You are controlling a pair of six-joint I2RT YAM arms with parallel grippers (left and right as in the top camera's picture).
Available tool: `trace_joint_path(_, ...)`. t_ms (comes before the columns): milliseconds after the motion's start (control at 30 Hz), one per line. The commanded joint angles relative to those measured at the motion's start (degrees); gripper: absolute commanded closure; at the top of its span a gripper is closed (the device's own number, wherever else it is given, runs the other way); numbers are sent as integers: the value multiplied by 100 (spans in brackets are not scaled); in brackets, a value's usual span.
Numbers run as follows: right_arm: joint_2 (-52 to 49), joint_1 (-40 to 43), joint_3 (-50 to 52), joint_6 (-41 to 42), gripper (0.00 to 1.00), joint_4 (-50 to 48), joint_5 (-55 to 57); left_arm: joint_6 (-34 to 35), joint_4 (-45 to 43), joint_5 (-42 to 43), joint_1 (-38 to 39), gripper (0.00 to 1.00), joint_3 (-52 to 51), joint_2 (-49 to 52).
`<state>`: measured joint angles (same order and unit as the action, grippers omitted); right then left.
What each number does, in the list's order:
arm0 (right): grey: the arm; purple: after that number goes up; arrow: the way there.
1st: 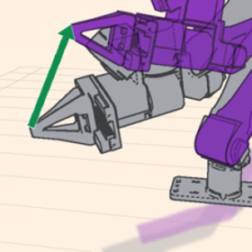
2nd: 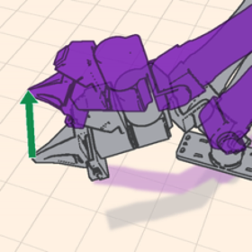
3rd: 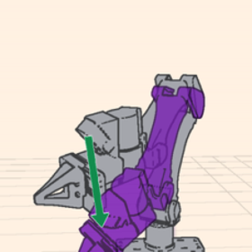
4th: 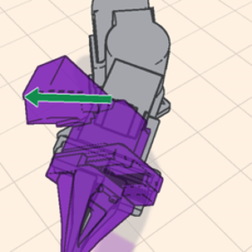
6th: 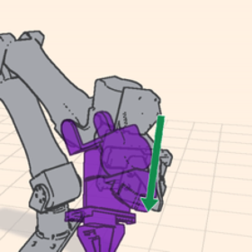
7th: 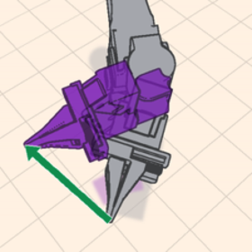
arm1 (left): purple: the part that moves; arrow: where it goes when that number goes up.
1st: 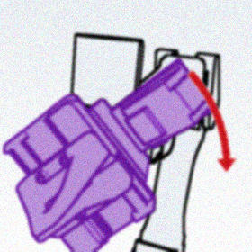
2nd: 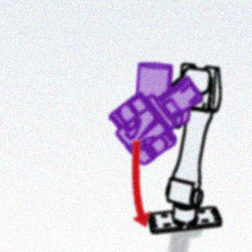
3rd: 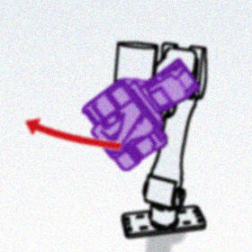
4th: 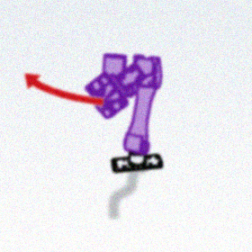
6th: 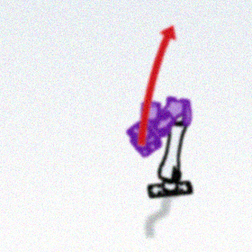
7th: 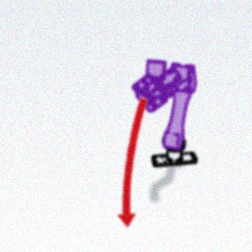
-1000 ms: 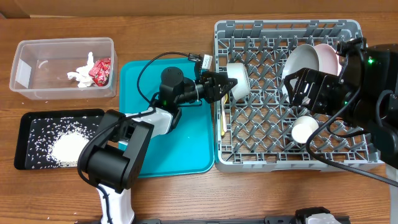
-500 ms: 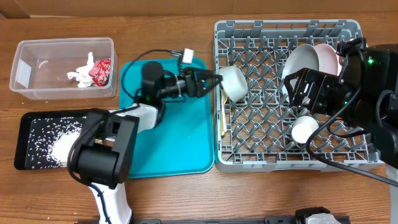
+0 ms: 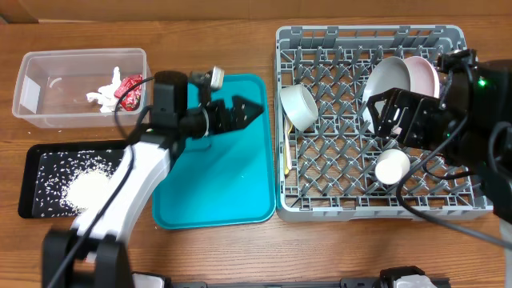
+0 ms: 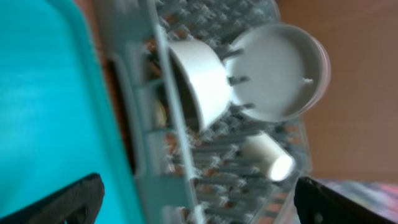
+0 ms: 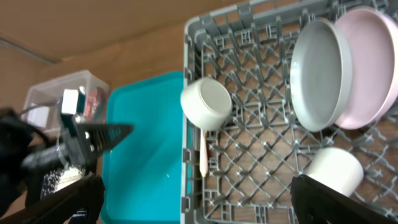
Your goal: Sort waste into correct bins and load items into the dishwasher rack
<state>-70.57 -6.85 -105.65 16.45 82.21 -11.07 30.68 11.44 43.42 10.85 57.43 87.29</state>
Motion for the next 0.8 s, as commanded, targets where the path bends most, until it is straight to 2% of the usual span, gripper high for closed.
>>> trace_joint_path(0,426,-15,-52,-11,0,-140,-20,-1491,1593,-2330,-111,0,577,-949)
trace_joint_path(133,608,-15,-52,-11,0,-315,-518,-1762,3429,-4028,-306,0,1327,-1602)
trace_joint_path(200,634,-15,-52,-11,0,-332,-691,-1967,3845,-4478,-391,0,1635,-1768)
trace_joint_path(433,632,-15,-52,-13,0,-308,-721,-2791,4085,-4546,-533,0,2087,-2188)
trace_joint_path(767,632,-15,-50,-13,0,-229,-702,-2793,4133,-4551,-531,0,2085,-2208)
